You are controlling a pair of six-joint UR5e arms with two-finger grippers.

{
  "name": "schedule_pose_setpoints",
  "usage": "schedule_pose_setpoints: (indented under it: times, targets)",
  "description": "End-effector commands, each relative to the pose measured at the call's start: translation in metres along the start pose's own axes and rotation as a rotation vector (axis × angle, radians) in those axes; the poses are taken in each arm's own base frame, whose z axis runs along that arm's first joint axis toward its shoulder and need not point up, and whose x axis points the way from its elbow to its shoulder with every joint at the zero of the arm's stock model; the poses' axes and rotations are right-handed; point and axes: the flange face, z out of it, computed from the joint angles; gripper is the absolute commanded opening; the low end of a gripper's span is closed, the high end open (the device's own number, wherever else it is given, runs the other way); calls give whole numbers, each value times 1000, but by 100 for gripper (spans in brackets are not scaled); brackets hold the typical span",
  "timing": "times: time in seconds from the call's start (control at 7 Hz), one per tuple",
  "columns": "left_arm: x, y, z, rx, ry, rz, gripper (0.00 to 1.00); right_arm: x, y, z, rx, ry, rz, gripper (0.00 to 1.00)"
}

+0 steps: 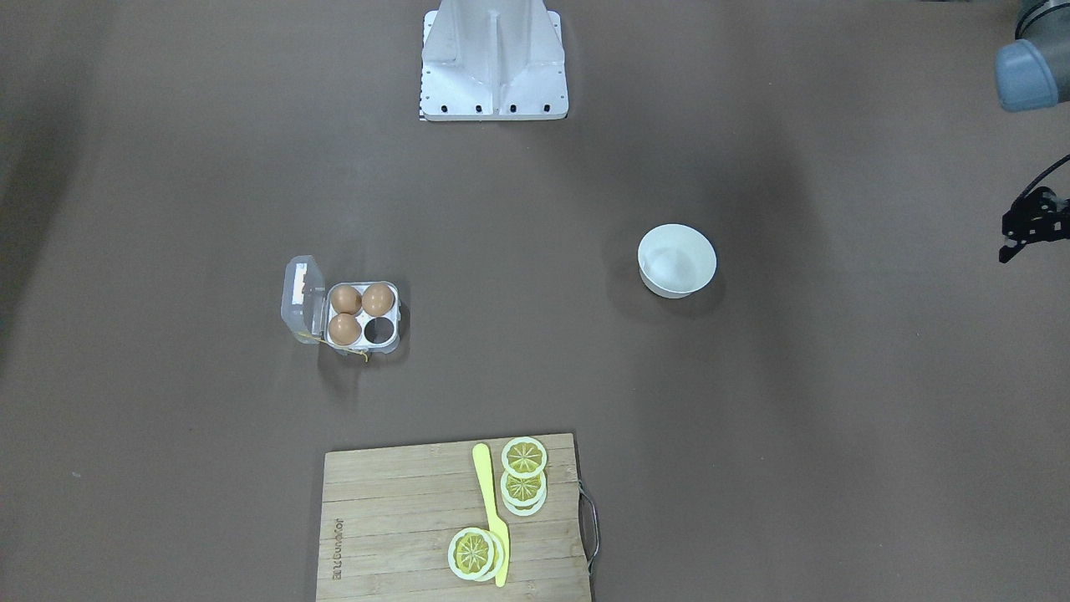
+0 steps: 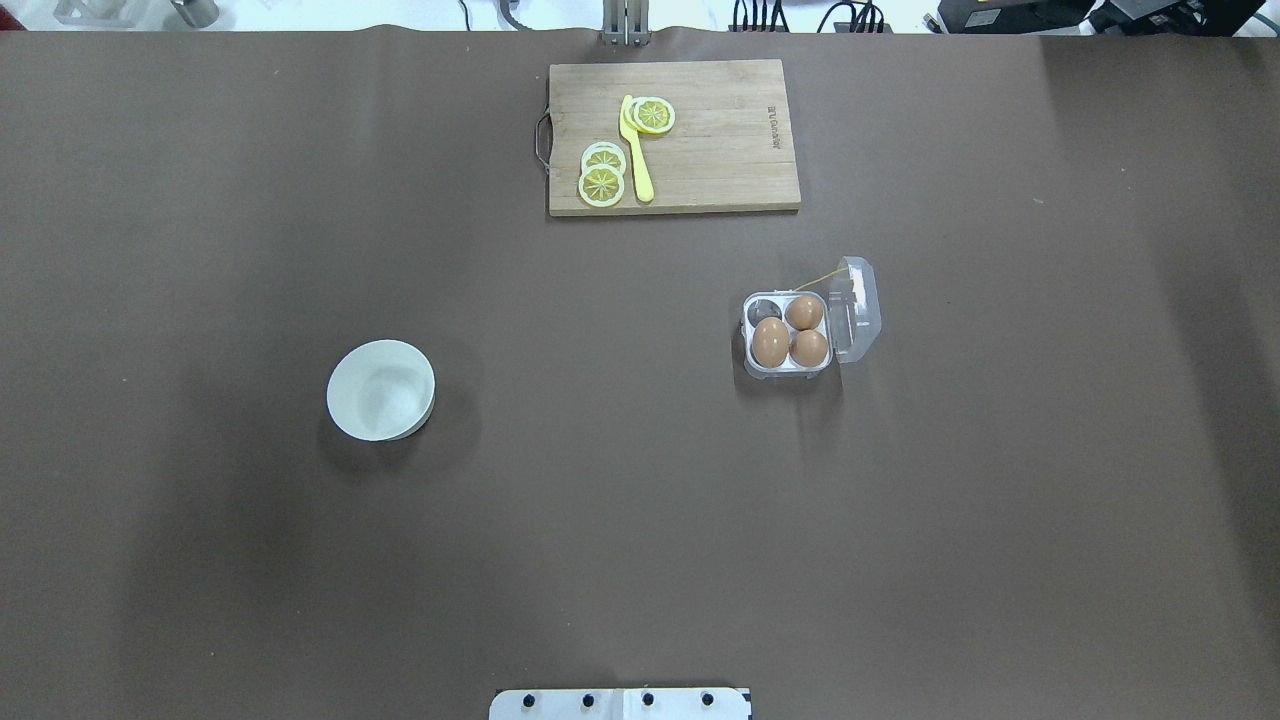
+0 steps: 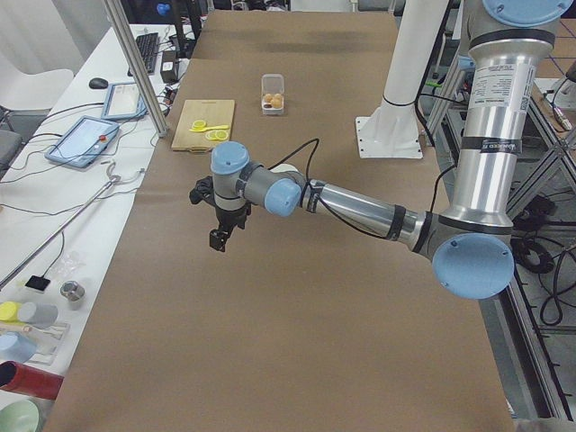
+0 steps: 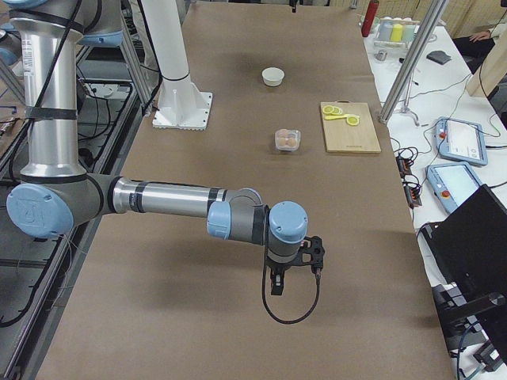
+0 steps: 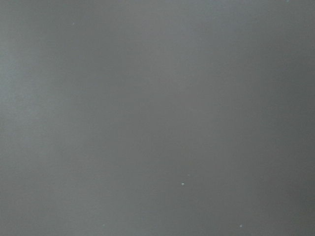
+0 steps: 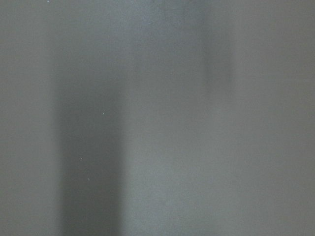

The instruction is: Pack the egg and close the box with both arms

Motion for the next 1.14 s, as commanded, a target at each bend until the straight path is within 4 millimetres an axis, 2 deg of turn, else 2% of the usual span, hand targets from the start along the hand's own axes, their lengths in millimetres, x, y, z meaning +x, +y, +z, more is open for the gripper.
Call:
schedule_pose_setpoints:
  times: [0.0, 0.14, 0.29, 0.43, 0.71, 0.86, 1.0]
  targets:
    - [-31, 25, 0, -6, 17, 0, 97, 0, 0, 0, -1, 0, -1, 100]
    - [-43, 49, 5, -23, 22, -15, 97, 1, 1, 1, -2, 0, -1, 100]
    - [-60, 61, 1, -2, 34, -29, 97, 0, 0, 0, 0, 0, -5, 100]
    - [-71, 68, 13, 2, 65, -21, 97, 0, 0, 0, -1, 1, -5, 100]
    - [-72, 68, 12, 4, 65, -27, 97, -3, -1, -3, 5, 0, -11, 100]
    - [-72, 67, 12, 5, 64, -26, 97, -10, -5, -9, 18, -15, -18, 100]
    - [-72, 67, 11, 7, 63, -26, 97, -28, -10, -7, 4, -130, -8, 100]
